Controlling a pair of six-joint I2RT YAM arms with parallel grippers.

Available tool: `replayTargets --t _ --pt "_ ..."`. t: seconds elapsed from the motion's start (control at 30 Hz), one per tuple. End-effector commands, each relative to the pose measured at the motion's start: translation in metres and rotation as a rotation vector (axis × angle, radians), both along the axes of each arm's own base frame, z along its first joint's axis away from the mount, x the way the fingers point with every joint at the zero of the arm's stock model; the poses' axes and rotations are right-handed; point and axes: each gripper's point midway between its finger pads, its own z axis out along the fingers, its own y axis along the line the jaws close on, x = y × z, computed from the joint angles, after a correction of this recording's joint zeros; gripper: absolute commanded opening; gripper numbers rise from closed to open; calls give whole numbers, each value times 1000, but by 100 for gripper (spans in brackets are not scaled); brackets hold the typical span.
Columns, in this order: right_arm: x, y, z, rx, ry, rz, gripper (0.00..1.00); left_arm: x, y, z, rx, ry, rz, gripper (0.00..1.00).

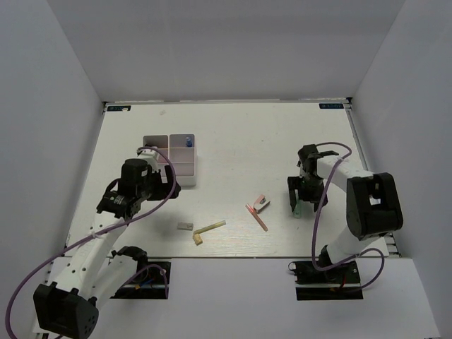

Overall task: Sort the stationery into containers
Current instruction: Pick up the stationery from the center of the board.

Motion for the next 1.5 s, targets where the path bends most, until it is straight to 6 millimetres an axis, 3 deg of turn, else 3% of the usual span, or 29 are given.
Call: replayTargets --t 0.0,0.2,0.47,0.6,0.73,0.97,1.07,1.23,1.4,1.47 --pt "9 -10 -5 -97 3 -99 82 1 -1 9 -19 -27 2 99" --pt "7 -4 -13 -96 56 -121 77 -1 0 11 -20 -34 5 99" --pt "-3 9 -30 -78 191 -107 63 -1 4 14 -8 -51 21 99" --pt "-6 14 -38 -58 236 -104 45 -1 6 15 -1 -61 28 99" --pt "-5 14 -39 -53 242 -107 20 -1 7 16 1 -62 29 99" --pt "-5 22 -36 2 222 -76 0 -1 10 15 13 -65 39 99" --pt "5 26 -27 35 155 -33 0 -1 10 16 11 -73 39 99" --pt "34 43 8 142 -27 87 0 -1 11 14 20 -66 42 99" --pt "61 81 47 262 -154 322 0 0 13 11 34 -68 46 99" --pt "83 106 71 297 -238 413 0 0 14 10 37 -68 44 99"
